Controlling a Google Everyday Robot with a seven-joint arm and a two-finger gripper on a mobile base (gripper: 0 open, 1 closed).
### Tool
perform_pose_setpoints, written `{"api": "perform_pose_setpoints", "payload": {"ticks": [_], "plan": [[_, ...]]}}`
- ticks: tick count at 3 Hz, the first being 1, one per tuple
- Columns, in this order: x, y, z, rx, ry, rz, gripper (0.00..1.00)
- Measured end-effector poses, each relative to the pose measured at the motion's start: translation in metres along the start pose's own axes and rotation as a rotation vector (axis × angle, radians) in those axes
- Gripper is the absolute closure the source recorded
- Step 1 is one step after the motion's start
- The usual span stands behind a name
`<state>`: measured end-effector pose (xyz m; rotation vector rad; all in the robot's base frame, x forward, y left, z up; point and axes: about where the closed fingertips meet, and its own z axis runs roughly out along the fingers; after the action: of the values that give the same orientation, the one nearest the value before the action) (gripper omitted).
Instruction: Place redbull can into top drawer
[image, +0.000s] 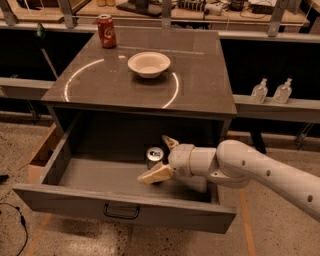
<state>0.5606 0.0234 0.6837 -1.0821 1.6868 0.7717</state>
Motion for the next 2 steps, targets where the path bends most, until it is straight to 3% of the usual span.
{"api": "perform_pose_setpoints", "payload": {"ticks": [1,2], "plan": [[-0.021,-0.006,-0.018,0.024,-0.009,-0.032,0.0],[-0.053,-0.011,-0.061,0.067,-0.01,-0.065,0.0]]}}
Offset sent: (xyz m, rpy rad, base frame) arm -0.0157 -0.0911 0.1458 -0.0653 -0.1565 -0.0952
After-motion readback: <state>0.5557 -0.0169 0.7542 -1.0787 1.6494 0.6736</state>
